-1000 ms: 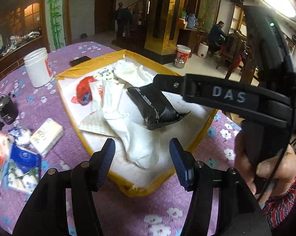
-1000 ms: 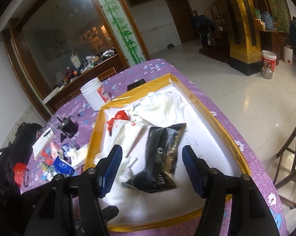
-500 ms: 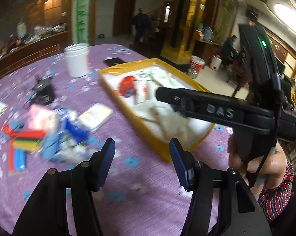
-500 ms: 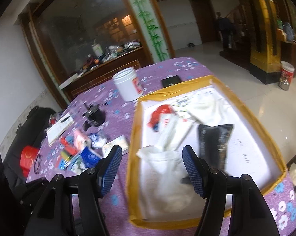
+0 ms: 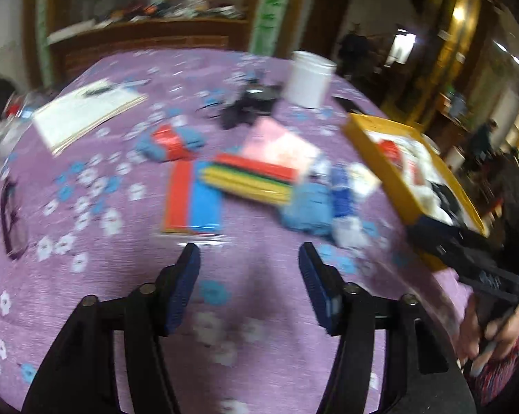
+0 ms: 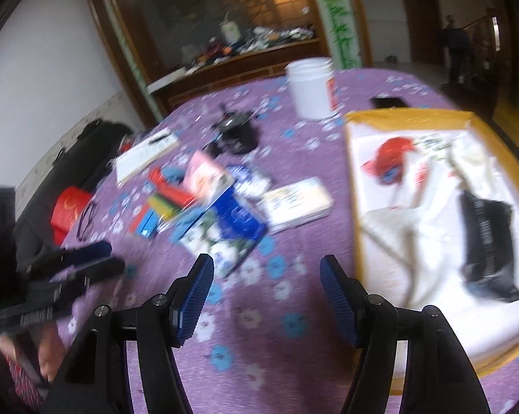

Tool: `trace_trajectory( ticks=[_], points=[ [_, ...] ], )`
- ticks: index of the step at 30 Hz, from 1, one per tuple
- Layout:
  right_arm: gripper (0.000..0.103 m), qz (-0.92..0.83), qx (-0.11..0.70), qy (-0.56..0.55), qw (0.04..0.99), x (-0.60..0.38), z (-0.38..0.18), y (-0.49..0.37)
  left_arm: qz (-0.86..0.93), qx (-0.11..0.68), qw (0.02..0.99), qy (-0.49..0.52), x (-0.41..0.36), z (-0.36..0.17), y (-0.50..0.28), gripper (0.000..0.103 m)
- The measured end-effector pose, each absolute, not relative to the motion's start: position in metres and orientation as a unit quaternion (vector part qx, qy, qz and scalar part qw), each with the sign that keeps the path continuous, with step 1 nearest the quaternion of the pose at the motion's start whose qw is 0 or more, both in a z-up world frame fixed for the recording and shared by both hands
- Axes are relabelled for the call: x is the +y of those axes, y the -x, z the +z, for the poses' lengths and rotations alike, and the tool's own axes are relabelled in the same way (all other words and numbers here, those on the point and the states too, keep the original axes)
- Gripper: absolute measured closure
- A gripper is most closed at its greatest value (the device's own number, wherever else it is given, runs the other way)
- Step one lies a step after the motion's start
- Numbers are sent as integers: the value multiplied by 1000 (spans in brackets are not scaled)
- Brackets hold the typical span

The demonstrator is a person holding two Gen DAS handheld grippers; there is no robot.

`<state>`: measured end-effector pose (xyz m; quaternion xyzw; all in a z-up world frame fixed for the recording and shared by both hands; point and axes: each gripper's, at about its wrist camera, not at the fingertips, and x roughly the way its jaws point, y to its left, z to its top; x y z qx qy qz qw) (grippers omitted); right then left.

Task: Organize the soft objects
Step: 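Move both open grippers back toward the remaining items on the table, then grasp the blue Vinda tissue pack with the right gripper while the left grasps the red-blue sponge pack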

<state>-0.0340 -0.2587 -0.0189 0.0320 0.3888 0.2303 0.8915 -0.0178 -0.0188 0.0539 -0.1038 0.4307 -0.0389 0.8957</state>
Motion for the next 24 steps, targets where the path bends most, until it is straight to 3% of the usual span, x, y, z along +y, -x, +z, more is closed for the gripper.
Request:
trace_trajectory(
  ticks=[2, 11, 19, 21, 22, 24],
  points=[
    [37, 237, 393, -30, 888, -253, -23, 35, -23, 443, 888, 122, -4, 46, 8, 32],
    [37, 240, 397, -30, 886, -250, -27, 37, 10, 500, 861, 93, -1, 18, -40, 32],
    [36, 239, 405, -46, 882, -258, -29, 31, 59, 491, 865, 84, 7, 3, -67, 32],
    [36, 244, 412, -58, 876, -256, -30, 26, 60, 482, 871, 77, 6, 2, -64, 39],
    [36, 250, 419, -71, 870, -256, -30, 21, 59, 478, 873, 71, 5, 4, -62, 53],
    [33, 257, 425, -90, 863, -254, -30, 14, 57, 477, 874, 69, 4, 6, -57, 57]
  ],
)
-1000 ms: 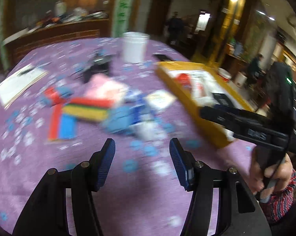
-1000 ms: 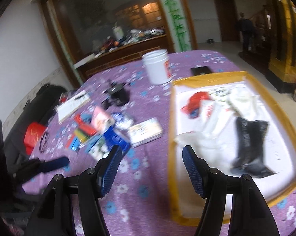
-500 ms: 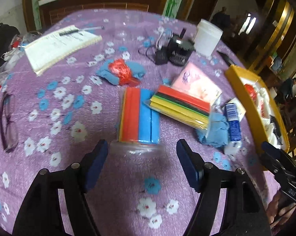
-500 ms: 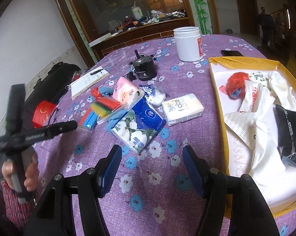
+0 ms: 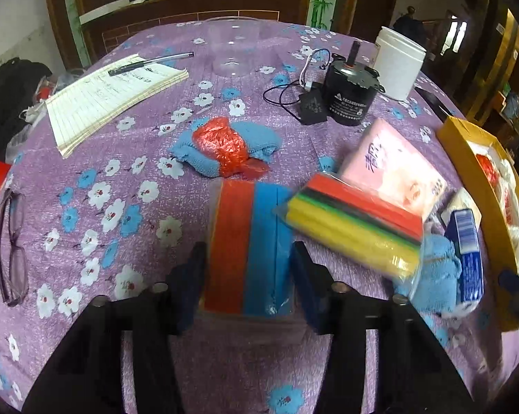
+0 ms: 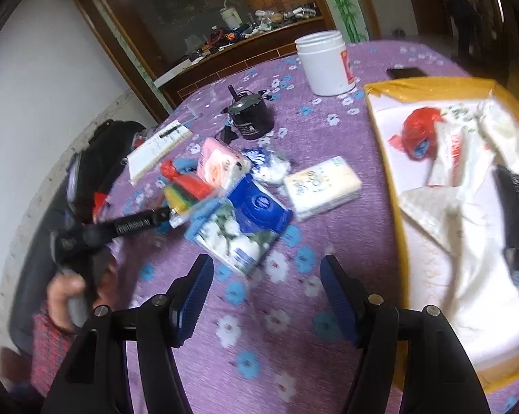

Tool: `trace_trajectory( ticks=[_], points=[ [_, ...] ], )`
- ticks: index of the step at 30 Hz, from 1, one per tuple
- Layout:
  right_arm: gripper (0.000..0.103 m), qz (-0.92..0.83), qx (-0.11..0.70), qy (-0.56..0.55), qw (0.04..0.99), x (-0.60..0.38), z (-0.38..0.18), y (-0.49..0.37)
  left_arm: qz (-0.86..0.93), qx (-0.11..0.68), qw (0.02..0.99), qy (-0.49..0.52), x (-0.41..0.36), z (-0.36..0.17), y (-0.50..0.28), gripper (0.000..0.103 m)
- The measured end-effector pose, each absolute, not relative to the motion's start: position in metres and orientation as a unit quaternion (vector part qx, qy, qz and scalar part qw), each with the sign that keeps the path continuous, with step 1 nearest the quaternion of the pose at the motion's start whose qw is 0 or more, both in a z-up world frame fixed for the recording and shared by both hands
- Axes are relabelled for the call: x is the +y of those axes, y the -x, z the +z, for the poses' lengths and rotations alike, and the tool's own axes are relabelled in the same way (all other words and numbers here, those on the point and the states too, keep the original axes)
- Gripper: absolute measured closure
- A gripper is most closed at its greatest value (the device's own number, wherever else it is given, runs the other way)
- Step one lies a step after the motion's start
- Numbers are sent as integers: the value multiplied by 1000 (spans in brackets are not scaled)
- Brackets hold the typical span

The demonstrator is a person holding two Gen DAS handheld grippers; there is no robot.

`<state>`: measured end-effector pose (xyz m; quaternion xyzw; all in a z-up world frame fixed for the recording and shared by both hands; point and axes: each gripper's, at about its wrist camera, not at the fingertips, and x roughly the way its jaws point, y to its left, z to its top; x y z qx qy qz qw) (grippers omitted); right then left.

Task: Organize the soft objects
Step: 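Grasp the blue Vinda tissue pack with the right gripper while the left grasps the red-blue sponge pack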

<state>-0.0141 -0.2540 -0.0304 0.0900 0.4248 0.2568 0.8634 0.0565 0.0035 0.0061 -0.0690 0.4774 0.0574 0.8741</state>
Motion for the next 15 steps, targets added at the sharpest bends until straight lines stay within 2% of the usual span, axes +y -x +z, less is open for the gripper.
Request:
trace_trajectory(
  ticks=[6, 11, 13, 15],
  points=[
    [25, 266, 468, -180, 823, -246, -41, -23, 45, 474, 877, 67, -3, 12, -28, 58],
    [24, 246, 511, -232, 790, -243, -65, -47, 34, 472, 878, 67, -10, 8, -23, 58],
    [22, 245, 507, -256, 786, -243, -68, -54, 32, 470, 880, 66, -11, 7, -25, 58],
    [24, 244, 502, -253, 790, -239, -68, -57, 29, 467, 881, 69, -10, 7, -25, 58]
  ],
)
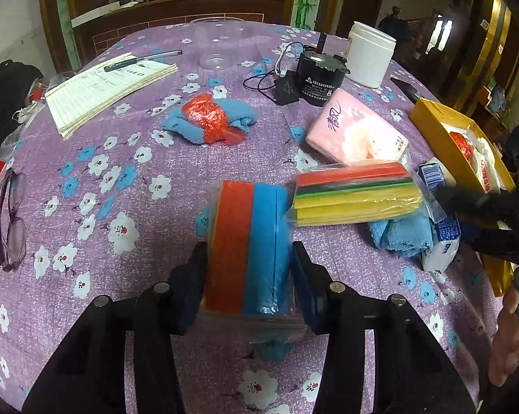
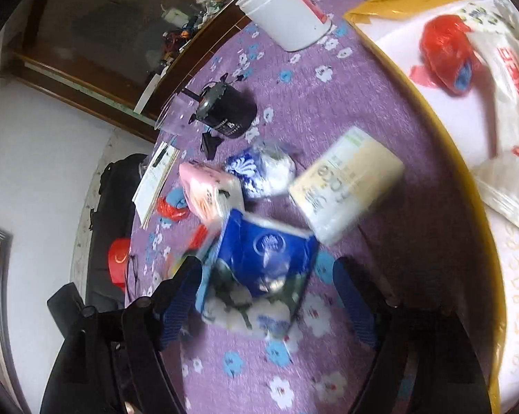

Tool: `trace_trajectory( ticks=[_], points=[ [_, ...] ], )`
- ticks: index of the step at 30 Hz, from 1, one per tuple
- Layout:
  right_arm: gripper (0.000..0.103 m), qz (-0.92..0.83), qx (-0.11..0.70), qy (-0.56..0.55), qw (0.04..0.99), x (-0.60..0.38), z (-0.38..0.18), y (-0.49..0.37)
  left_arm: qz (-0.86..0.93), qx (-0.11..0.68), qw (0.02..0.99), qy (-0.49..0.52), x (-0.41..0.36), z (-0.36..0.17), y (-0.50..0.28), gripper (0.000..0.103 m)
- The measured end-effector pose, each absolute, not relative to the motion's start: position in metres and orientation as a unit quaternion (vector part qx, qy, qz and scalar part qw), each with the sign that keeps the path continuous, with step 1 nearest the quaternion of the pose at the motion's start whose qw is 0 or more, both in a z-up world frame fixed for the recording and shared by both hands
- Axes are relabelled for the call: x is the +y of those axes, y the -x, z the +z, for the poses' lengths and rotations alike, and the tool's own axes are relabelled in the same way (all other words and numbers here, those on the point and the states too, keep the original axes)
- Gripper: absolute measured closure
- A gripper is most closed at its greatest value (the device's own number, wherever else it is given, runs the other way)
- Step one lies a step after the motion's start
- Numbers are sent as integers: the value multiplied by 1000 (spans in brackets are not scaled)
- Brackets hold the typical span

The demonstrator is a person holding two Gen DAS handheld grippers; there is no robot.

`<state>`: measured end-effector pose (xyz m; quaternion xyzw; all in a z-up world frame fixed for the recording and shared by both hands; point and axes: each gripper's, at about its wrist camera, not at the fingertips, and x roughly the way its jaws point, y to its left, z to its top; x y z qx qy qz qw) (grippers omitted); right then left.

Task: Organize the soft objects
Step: 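Grasp the blue Vinda tissue pack with the right gripper while the left grasps the red-blue sponge pack, then carry the tissue pack and sponge pack over the yellow box with both grippers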

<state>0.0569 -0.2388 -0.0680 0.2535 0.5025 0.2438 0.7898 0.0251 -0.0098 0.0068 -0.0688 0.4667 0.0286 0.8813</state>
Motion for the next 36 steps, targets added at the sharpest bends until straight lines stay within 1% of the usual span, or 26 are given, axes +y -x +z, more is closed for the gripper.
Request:
trace_trajectory(
  ticks=[1, 2, 3, 6, 10, 12, 16, 18, 24, 28, 32, 36],
  points=[
    [28, 247, 500, -246, 793, -234, -68, -57, 28, 465, 882, 69, -10, 7, -24, 58],
    [42, 252, 502, -229, 795, -228, -68, -58, 27, 463, 883, 67, -10, 7, -24, 58],
    [43, 257, 506, -193, 800, -219, -68, -58, 26, 461, 884, 67, -11, 7, -23, 58],
    [48, 262, 480, -133, 826, -208, -57, -43, 19, 458, 886, 66, -12, 8, -22, 58],
    [49, 257, 435, -45, 862, -201, -38, -11, 15, 459, 886, 62, -13, 7, -22, 58],
    [49, 257, 422, 18, 869, -195, -31, 10, 15, 459, 887, 58, -15, 7, -22, 58],
    [49, 235, 391, 163, 875, -170, -32, 51, 17, 458, 888, 51, -18, 6, -22, 58],
    [49, 230, 380, 203, 873, -158, -37, 60, 16, 457, 888, 52, -17, 6, -23, 58],
    [49, 238, 381, 206, 870, -148, -61, 61, 22, 455, 889, 41, -19, 5, -23, 58],
    [49, 252, 383, 175, 871, -154, -64, 55, 24, 453, 890, 34, -20, 4, -22, 58],
    [46, 259, 413, 144, 862, -162, -68, 48, 26, 452, 891, 32, -20, 3, -23, 57],
    [49, 260, 423, 118, 860, -169, -69, 43, 30, 448, 893, 28, -20, 4, -22, 58]
  ],
)
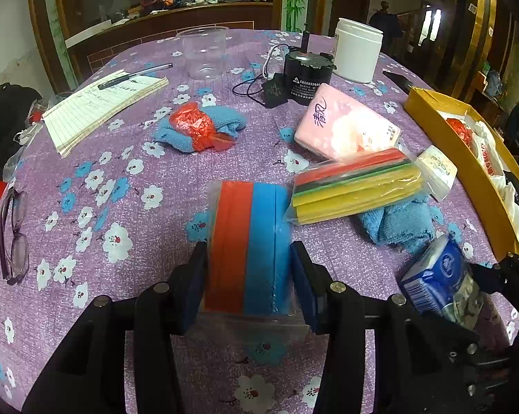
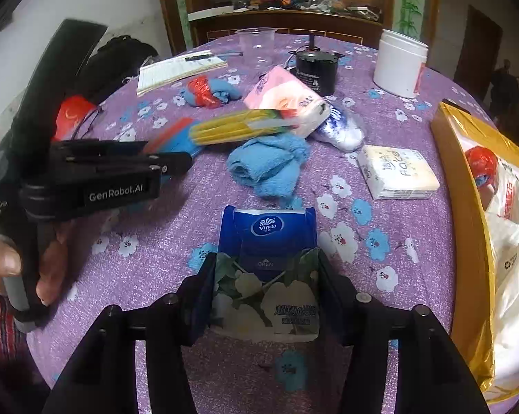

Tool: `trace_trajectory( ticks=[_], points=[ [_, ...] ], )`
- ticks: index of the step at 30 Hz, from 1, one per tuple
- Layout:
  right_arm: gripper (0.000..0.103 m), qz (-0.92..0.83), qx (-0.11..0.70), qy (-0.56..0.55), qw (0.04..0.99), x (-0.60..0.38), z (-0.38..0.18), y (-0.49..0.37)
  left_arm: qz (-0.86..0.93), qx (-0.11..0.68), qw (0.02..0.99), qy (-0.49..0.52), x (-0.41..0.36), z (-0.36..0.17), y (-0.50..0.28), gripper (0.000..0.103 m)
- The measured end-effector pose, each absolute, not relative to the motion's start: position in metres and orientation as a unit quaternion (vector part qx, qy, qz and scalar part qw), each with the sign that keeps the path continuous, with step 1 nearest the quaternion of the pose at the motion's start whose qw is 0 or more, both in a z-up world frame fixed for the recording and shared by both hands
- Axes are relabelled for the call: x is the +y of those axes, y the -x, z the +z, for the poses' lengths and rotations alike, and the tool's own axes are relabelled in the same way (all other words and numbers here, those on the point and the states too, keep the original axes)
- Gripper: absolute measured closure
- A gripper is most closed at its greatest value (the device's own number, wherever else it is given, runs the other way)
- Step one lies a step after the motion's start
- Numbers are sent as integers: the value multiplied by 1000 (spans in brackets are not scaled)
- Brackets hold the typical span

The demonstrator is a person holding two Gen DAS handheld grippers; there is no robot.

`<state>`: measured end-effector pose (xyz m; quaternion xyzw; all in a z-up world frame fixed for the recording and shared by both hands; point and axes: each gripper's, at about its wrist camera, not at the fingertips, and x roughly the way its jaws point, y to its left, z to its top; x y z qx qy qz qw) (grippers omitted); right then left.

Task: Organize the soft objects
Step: 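Carry the tissue pack and sponge pack over the yellow box with both grippers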

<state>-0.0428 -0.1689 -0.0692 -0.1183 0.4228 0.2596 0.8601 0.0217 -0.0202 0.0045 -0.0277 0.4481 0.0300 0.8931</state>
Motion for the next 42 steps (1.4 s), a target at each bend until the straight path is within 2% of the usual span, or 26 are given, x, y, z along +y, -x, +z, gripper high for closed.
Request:
trace_trajectory(
  ticks=[5, 15, 42],
  points=[
    [51, 264, 394, 111, 874, -172, -61, 51, 30, 429, 902, 40, -15, 12, -17, 58],
    [50, 238, 357, 94, 899, -184, -49, 60, 18, 320, 946, 40, -17, 49, 12, 58],
    [50, 194, 329, 6, 924, -249, -17, 56, -10, 312, 950, 28, -27, 55, 16, 58]
  ],
)
